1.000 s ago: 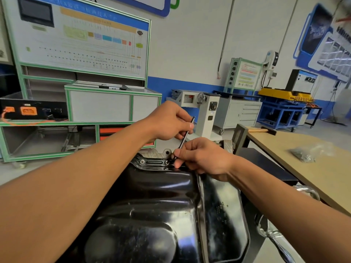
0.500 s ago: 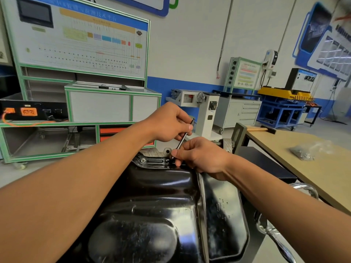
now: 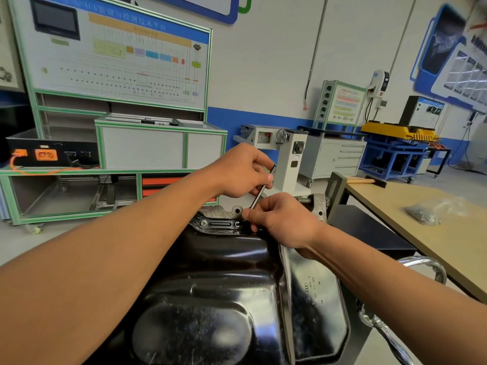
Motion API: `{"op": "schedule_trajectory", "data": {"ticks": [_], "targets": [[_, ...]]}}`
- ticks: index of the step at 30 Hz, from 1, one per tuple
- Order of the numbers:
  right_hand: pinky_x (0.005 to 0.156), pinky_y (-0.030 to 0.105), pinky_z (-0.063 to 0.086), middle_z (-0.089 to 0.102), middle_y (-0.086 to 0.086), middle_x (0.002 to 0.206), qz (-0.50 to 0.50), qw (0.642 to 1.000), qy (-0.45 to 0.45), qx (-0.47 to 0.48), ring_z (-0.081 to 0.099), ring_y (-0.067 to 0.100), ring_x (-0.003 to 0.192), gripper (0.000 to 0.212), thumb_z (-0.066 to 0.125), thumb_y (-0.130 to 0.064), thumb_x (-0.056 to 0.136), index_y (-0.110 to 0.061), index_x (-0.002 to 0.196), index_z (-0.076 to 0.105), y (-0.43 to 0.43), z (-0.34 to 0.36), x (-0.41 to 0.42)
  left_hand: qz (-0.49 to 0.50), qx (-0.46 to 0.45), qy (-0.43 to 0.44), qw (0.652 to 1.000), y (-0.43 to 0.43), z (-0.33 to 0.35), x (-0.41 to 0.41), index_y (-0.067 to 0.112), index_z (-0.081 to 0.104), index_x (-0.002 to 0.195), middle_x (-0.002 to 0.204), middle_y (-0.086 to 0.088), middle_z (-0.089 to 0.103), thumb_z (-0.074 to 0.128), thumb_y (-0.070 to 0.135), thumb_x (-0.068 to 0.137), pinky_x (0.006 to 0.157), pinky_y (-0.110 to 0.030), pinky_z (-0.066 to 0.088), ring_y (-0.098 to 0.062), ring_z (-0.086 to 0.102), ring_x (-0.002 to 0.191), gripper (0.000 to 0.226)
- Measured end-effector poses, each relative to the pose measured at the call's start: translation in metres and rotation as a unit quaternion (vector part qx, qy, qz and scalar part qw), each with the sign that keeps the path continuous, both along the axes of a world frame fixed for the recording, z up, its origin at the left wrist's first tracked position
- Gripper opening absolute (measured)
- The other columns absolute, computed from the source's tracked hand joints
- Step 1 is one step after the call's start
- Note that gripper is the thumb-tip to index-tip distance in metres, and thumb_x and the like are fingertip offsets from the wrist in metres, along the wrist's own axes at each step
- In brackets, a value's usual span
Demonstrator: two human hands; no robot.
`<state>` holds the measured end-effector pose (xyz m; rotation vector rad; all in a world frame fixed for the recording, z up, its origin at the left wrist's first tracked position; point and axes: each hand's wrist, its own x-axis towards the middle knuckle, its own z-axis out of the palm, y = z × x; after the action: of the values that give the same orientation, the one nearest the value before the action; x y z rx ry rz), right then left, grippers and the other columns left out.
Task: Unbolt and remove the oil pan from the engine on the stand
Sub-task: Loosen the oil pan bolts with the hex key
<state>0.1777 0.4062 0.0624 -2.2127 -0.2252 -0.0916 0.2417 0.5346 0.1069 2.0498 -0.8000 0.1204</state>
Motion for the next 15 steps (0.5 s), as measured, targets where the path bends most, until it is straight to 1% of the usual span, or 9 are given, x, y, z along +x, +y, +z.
{"op": "schedule_trajectory", "data": {"ticks": [2, 4, 7, 10, 13, 15], "targets": [[0.048, 0.023, 0.028, 0.047, -0.004, 0.045, -0.006, 1.000, -0.014, -0.027, 0.035, 0.009, 0.045, 0.046, 0.069, -0.028, 0.094, -0.018, 0.051, 0.060, 0.000, 0.001, 0.002, -0.012, 0.000, 0.005, 1.000, 0.002, 0.003, -0.002, 0.005, 0.053, 0.137, 0.072, 0.001, 0.070, 0.063, 0.002, 0.094, 0.055, -0.015, 0.052, 0.004, 0.062, 0.054, 0.044], [0.043, 0.017, 0.028, 0.045, -0.008, 0.041, 0.001, 0.999, -0.022, -0.045, 0.034, 0.005, 0.039, 0.046, 0.068, -0.028, 0.095, -0.018, 0.051, 0.059, 0.002, 0.002, 0.003, -0.013, -0.004, 0.005, 1.000, 0.008, 0.007, -0.003, 0.009, 0.054, 0.136, 0.072, -0.001, 0.069, 0.062, 0.000, 0.094, 0.055, -0.016, 0.053, 0.002, 0.063, 0.053, 0.044], [0.038, 0.013, 0.027, 0.044, -0.010, 0.035, 0.023, 0.996, -0.032, -0.074, 0.034, 0.003, 0.034, 0.043, 0.067, -0.027, 0.096, -0.017, 0.055, 0.060, 0.005, 0.006, 0.004, -0.003, -0.019, 0.020, 1.000, 0.021, 0.011, 0.000, 0.010, 0.063, 0.120, 0.073, -0.006, 0.072, 0.063, 0.000, 0.093, 0.059, -0.021, 0.057, -0.006, 0.063, 0.058, 0.029], [0.039, 0.011, 0.027, 0.047, -0.012, 0.035, 0.046, 0.992, -0.034, -0.114, 0.039, 0.003, 0.034, 0.040, 0.066, -0.025, 0.097, -0.017, 0.058, 0.063, 0.008, 0.013, 0.004, 0.003, -0.040, 0.044, 0.998, 0.033, 0.011, 0.004, 0.013, 0.064, 0.108, 0.070, -0.002, 0.074, 0.064, 0.000, 0.092, 0.063, -0.026, 0.060, -0.010, 0.064, 0.060, 0.021], [0.041, 0.010, 0.030, 0.051, -0.013, 0.038, 0.059, 0.987, -0.030, -0.149, 0.042, 0.001, 0.036, 0.038, 0.064, -0.024, 0.098, -0.018, 0.060, 0.064, 0.008, 0.019, 0.006, 0.007, -0.063, 0.073, 0.995, 0.039, 0.010, 0.007, 0.016, 0.062, 0.097, 0.068, -0.003, 0.074, 0.064, 0.000, 0.092, 0.059, -0.026, 0.060, -0.011, 0.064, 0.059, 0.017], [0.044, 0.011, 0.032, 0.055, -0.011, 0.046, 0.061, 0.984, -0.034, -0.161, 0.043, 0.001, 0.040, 0.037, 0.063, -0.025, 0.098, -0.018, 0.062, 0.063, 0.008, 0.017, 0.006, 0.007, -0.096, 0.107, 0.990, 0.038, 0.008, 0.007, 0.017, 0.061, 0.091, 0.066, -0.004, 0.072, 0.063, 0.010, 0.094, 0.056, -0.026, 0.058, -0.014, 0.063, 0.058, 0.008]]}}
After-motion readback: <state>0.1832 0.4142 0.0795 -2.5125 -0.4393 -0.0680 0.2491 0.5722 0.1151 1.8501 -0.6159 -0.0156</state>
